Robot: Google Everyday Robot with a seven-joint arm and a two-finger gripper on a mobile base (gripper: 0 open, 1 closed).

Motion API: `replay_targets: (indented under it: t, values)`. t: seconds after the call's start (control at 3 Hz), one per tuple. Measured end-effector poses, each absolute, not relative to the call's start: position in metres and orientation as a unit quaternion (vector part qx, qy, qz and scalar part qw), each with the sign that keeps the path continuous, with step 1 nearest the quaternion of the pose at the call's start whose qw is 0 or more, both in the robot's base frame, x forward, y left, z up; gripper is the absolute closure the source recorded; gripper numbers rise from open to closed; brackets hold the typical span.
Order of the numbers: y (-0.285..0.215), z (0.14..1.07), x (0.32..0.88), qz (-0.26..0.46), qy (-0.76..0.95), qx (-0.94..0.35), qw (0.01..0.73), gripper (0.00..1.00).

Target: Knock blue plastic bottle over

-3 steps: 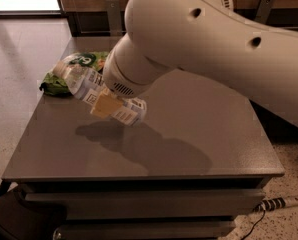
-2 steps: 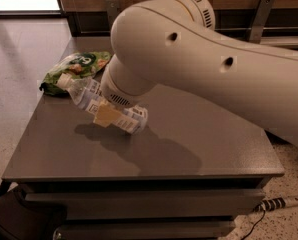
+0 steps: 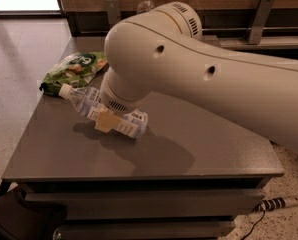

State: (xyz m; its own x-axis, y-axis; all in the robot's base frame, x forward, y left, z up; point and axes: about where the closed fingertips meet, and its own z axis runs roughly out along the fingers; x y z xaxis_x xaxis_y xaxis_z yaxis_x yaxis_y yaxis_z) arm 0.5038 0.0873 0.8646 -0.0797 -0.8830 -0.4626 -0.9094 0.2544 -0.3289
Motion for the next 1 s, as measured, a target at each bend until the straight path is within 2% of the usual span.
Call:
replay_targets:
  t: [0.67,1.0]
  values:
    - [0.0887,0.8659,0.5024,0.021,0.733,-0.612,0.297,0.11]
    - [0.0892,0.8664,0.5019,0.021,0.732,-0.612,0.297,0.00]
